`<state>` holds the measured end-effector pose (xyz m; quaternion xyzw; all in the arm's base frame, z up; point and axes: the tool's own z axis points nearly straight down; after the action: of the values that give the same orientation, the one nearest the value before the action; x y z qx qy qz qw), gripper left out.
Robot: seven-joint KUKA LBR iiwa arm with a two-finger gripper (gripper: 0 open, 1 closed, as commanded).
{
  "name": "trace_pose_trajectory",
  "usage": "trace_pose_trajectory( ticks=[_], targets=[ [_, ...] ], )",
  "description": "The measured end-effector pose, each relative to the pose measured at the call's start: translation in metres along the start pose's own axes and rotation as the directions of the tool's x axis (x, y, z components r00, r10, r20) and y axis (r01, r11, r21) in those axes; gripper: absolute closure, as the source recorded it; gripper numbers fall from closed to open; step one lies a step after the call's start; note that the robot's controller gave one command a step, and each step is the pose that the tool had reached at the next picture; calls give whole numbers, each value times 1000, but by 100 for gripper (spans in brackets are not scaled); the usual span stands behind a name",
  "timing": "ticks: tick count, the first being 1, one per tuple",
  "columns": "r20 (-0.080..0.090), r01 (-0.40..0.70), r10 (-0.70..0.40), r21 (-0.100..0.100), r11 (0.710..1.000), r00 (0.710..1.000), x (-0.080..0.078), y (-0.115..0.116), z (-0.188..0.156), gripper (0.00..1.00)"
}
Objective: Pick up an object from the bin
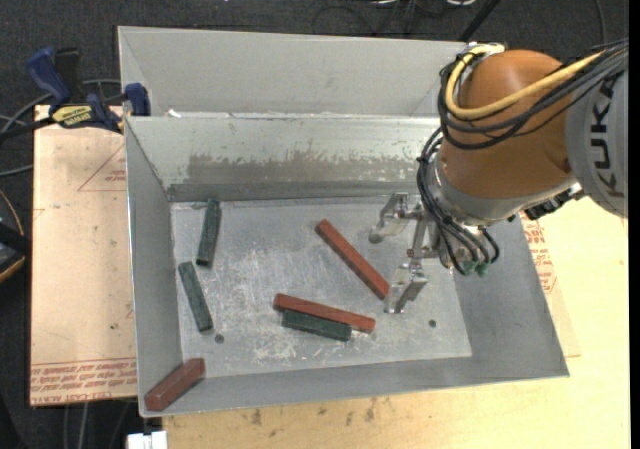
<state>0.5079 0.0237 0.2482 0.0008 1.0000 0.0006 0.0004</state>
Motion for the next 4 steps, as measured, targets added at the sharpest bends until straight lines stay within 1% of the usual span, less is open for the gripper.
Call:
trace_pose_trajectory(
  ticks=[1,2,3,4],
  targets=[
    [8,-5,5,0,1000,1000,1,2,42,0],
    [3,18,-18,0,1000,1000,11,1,104,0],
    [18,53,-53,-2,999,998,-12,4,171,100],
    [17,53,-53,-2,999,998,-12,4,171,100]
  ],
)
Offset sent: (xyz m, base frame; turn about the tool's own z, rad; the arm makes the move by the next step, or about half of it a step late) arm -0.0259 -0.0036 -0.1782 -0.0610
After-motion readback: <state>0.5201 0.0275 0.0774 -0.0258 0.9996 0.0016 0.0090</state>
